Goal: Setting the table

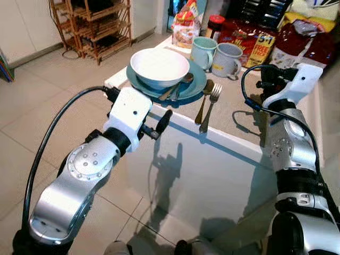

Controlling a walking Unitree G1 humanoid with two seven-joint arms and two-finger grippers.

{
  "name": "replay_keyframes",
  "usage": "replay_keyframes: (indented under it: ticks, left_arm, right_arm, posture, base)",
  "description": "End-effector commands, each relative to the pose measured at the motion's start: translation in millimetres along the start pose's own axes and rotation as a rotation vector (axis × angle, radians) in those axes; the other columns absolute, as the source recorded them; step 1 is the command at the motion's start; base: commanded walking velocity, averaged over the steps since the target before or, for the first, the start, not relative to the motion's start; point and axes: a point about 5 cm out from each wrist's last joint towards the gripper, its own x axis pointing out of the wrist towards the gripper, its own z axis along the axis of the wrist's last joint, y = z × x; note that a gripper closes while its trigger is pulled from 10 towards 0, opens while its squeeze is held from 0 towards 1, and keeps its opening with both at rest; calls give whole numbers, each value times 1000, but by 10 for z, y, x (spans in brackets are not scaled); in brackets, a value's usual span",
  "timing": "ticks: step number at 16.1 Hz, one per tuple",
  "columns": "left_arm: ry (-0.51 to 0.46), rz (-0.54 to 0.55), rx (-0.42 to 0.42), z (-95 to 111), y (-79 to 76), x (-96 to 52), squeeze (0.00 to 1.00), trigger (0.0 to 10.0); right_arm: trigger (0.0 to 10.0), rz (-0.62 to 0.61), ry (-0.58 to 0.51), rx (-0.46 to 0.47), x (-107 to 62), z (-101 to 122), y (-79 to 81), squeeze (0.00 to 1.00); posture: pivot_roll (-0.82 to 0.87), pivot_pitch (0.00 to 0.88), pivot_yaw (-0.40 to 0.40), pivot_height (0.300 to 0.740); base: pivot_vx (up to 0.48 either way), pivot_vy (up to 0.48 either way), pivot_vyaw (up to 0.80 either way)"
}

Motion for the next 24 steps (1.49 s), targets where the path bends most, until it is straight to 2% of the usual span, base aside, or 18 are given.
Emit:
replay_keyframes:
  ticks: [1, 3, 5, 7, 10, 13, 15, 17, 19, 20, 21, 24]
  left_arm:
    - [-3, 16, 11, 5, 43, 26, 0, 10000]
    - [10, 42, 7, -25, 71, -5, 0, 10000]
    - [25, 51, 11, -48, 48, -19, 0, 10000]
    - [49, 83, 60, -97, 34, 3, 0, 10000]
    - [37, 65, 46, -71, 35, -44, 0, 10000]
    - [16, 64, 32, -38, 79, -15, 0, 10000]
    - [19, 55, 44, -24, 81, -78, 0, 10000]
    - [0, 37, 43, 22, 86, -102, 0, 10000]
    - [-39, 27, 34, 138, 119, -164, 0, 10000]
    - [-45, 27, 27, 161, 134, -164, 0, 10000]
    - [-65, 21, 22, 247, 163, -200, 0, 10000]
    - [-78, 21, 31, 335, 201, -299, 0, 10000]
  right_arm:
    - [10000, -3, 1, 22, 67, 45, -11, 1000]
    - [10000, 9, 16, 30, 114, 47, 61, 1000]
    - [10000, 24, 26, 37, 86, 38, 118, 1000]
    - [10000, 8, 70, 40, 48, -80, 119, 1000]
    - [10000, -13, 84, 34, 31, -129, 115, 1000]
    - [10000, -52, 125, -12, 105, -166, -1, 1000]
    - [10000, -98, 157, -31, 203, -158, -138, 1000]
    - [10000, -112, 166, -15, 250, -131, -184, 1000]
    - [10000, -51, 148, 21, 326, -57, -153, 1000]
    - [10000, -29, 144, 26, 350, -35, -136, 1000]
    - [10000, -4, 131, 5, 413, 56, -129, 1000]
    - [10000, -16, 88, -68, 485, 218, -147, 1000]
  posture:
    - [58, 12, -88, 740]
    - [59, 16, -103, 740]
    - [74, 12, -123, 740]
    - [91, 33, -113, 740]
    - [68, 36, -95, 740]
    - [87, 50, -101, 740]
    - [99, 92, -96, 740]
    - [106, 119, -93, 740]
    - [138, 174, -89, 740]
    - [138, 174, -89, 740]
    - [176, 219, -94, 740]
    - [202, 274, -89, 740]
  base:
    - [0, 0, 0]
    - [0, 0, 0]
    - [0, 0, 0]
    - [0, 0, 0]
    - [0, 0, 0]
    - [0, 0, 0]
    - [0, 0, 0]
    - [0, 0, 0]
    - [0, 0, 0]
    - [0, 0, 0]
    - [0, 0, 0]
    - [0, 0, 0]
